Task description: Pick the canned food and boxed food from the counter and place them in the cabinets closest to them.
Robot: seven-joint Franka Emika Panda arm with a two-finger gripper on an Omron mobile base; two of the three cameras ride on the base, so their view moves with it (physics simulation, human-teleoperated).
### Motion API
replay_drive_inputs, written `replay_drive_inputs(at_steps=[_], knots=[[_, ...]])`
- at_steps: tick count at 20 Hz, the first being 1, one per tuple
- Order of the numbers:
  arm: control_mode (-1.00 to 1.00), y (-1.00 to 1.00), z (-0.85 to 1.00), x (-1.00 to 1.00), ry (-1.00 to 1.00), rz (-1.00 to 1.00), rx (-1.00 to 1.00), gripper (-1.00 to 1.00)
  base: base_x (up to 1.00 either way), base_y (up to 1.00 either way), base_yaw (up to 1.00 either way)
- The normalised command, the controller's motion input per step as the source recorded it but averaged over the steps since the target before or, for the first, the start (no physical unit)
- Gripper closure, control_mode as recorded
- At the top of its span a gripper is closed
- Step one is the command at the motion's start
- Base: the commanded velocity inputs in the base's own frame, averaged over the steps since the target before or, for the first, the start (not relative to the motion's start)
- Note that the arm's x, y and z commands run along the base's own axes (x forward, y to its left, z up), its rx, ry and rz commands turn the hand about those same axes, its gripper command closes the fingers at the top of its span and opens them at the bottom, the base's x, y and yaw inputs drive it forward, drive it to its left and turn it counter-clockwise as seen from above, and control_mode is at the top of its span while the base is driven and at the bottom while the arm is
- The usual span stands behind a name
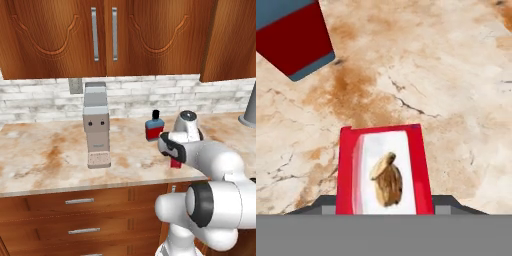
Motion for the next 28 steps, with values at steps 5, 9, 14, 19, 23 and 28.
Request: replay_drive_inputs(at_steps=[5, 9, 14, 19, 23, 28], knots=[[-1.0, -0.07, 0.72, -0.34, 0.1, 0.0, 0.0, 1.0, 0.0, 0.0, 0.0], [-1.0, -0.05, 0.69, -0.47, 0.1, 0.0, 0.0, 1.0, 0.0, 0.0, 0.0], [-1.0, -0.08, 0.69, -0.53, 0.1, 0.0, 0.0, 1.0, 0.0, 0.0, 0.0], [-1.0, -0.09, 0.65, -0.57, 0.08, 0.0, 0.0, 1.0, 0.0, 0.0, 0.0], [-1.0, -0.1, 0.51, -0.71, 0.01, 0.0, 0.0, 1.0, 0.0, 0.0, 0.0], [-1.0, -0.04, 0.51, -0.77, -0.02, 0.0, 0.0, 1.0, 0.0, 0.0, 0.0]])
